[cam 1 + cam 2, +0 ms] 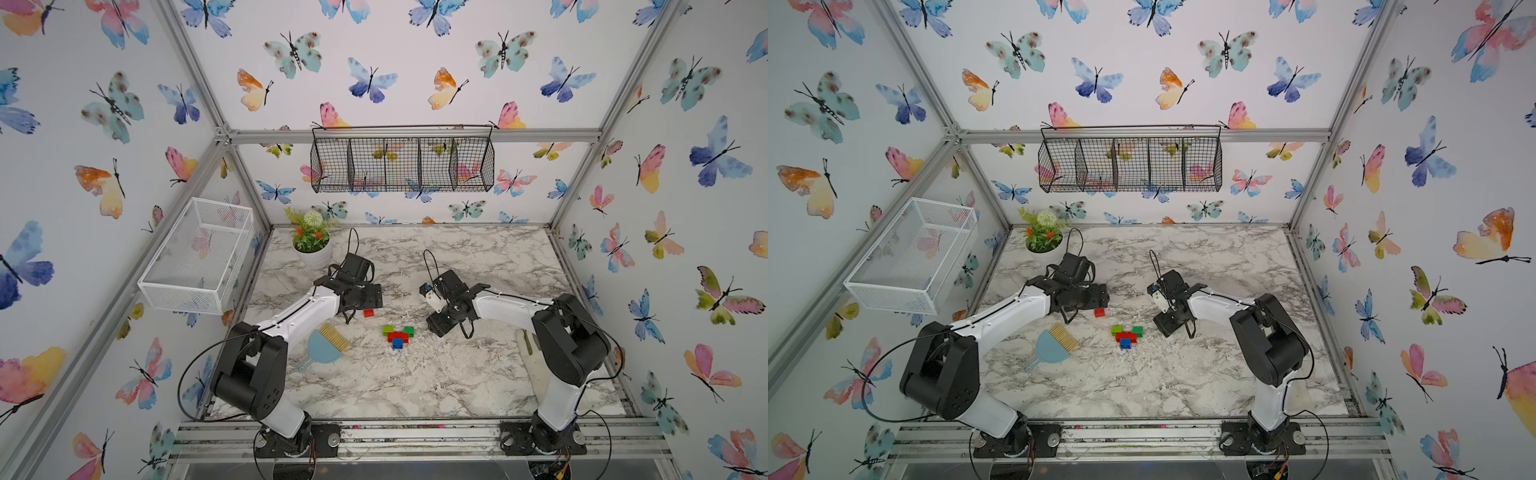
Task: Assemble the letter v with lego
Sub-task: Pick up the lego brick from the center of the board, then place the lego brick at the center of the board.
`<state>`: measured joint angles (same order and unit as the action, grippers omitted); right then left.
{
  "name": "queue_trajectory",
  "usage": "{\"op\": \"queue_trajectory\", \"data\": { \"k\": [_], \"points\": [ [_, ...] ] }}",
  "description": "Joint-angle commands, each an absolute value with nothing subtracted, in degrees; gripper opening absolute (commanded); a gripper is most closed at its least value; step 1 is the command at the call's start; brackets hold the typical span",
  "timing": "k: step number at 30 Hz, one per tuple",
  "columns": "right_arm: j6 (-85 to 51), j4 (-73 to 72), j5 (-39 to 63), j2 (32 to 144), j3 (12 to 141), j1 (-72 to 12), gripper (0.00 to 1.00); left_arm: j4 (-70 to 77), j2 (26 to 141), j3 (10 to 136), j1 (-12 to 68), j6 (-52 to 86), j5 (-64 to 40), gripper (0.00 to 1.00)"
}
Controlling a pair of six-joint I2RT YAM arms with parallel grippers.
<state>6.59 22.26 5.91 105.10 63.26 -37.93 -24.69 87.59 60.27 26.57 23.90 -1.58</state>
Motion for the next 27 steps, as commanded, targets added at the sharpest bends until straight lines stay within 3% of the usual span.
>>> {"op": "queue_trajectory", "data": {
  "k": [1,4,11,15,21,27],
  "points": [
    [11.1,19.7,9.8,106.2,63.1,-37.9,0.58,-22.6,83.0,57.5,26.4,20.9,-7.1,0.87],
    [11.6,19.7,12.0,106.7,62.7,-37.9,0.47,-22.0,80.4,55.7,26.4,19.9,-8.7,0.88],
    [7.6,19.3,11.2,105.0,61.9,-37.4,0.33,-21.6,77.2,54.4,26.5,19.6,-11.5,0.88],
    [3.1,16.5,24.6,100.4,61.3,-33.3,0.27,-19.8,75.8,54.2,26.4,21.8,-15.8,0.87],
    [2.0,-1.4,43.3,88.8,53.1,-32.1,0.24,-16.8,75.5,56.1,27.3,32.5,-23.9,0.83],
    [2.0,-30.7,47.8,79.3,38.7,-32.1,0.18,-14.2,73.2,56.5,27.9,40.0,-31.6,0.80]
  ]
}}
